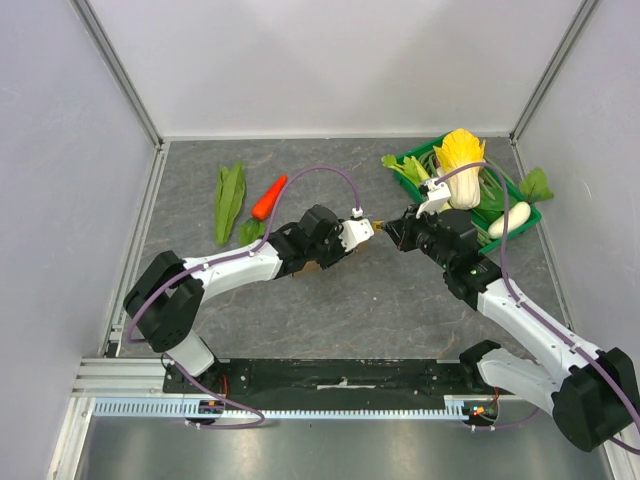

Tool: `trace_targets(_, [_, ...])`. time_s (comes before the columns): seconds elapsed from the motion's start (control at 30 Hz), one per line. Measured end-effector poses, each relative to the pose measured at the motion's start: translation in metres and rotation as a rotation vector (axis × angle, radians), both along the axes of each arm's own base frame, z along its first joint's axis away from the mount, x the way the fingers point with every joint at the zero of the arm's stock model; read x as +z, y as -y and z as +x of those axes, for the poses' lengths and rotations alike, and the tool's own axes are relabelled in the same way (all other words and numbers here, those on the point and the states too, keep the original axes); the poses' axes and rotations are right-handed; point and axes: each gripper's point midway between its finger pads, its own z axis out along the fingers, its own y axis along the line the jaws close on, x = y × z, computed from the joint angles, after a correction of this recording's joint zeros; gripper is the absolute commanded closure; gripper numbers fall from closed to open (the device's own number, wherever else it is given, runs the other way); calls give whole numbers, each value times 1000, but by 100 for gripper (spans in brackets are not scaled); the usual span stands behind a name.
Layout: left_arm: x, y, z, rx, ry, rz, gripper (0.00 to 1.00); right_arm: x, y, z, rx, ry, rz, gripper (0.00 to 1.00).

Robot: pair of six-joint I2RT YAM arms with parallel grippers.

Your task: Unpack the express box

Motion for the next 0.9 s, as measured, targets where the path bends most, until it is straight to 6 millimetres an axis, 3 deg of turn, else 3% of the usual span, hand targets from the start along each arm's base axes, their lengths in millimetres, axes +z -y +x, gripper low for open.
trace_targets(0.9, [-3, 4, 5, 25, -17, 15, 66, -8, -4, 3, 35, -4, -29, 100])
